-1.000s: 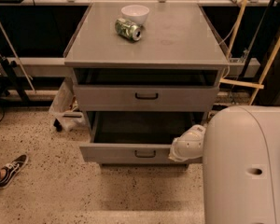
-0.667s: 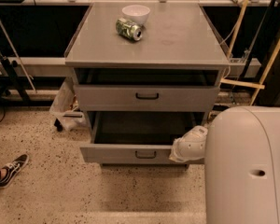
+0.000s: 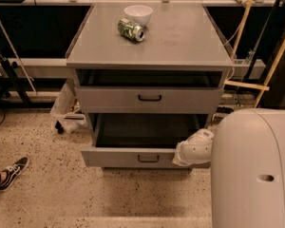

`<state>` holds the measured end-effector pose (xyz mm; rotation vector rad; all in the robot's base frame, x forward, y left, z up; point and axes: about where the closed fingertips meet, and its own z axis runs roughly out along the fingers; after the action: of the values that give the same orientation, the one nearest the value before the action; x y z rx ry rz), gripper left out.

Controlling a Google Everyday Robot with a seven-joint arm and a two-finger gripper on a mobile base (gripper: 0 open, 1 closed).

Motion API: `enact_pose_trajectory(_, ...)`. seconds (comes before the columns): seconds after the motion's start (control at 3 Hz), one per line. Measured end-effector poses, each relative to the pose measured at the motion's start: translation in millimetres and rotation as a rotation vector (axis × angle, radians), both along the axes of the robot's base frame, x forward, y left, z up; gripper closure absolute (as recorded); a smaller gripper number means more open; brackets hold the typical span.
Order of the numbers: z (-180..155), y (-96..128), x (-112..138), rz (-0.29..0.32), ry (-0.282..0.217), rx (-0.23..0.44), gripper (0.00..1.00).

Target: Open middle drawer

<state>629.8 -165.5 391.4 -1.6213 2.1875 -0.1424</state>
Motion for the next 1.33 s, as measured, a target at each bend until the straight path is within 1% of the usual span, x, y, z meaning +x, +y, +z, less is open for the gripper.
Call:
enact_pose_trajectory(1.0, 6, -2, -4, 0.0, 0.0, 0.002, 1.0)
enact_pose_trajectory(1.33, 7, -6, -12, -0.005, 0.004, 0.008, 1.0)
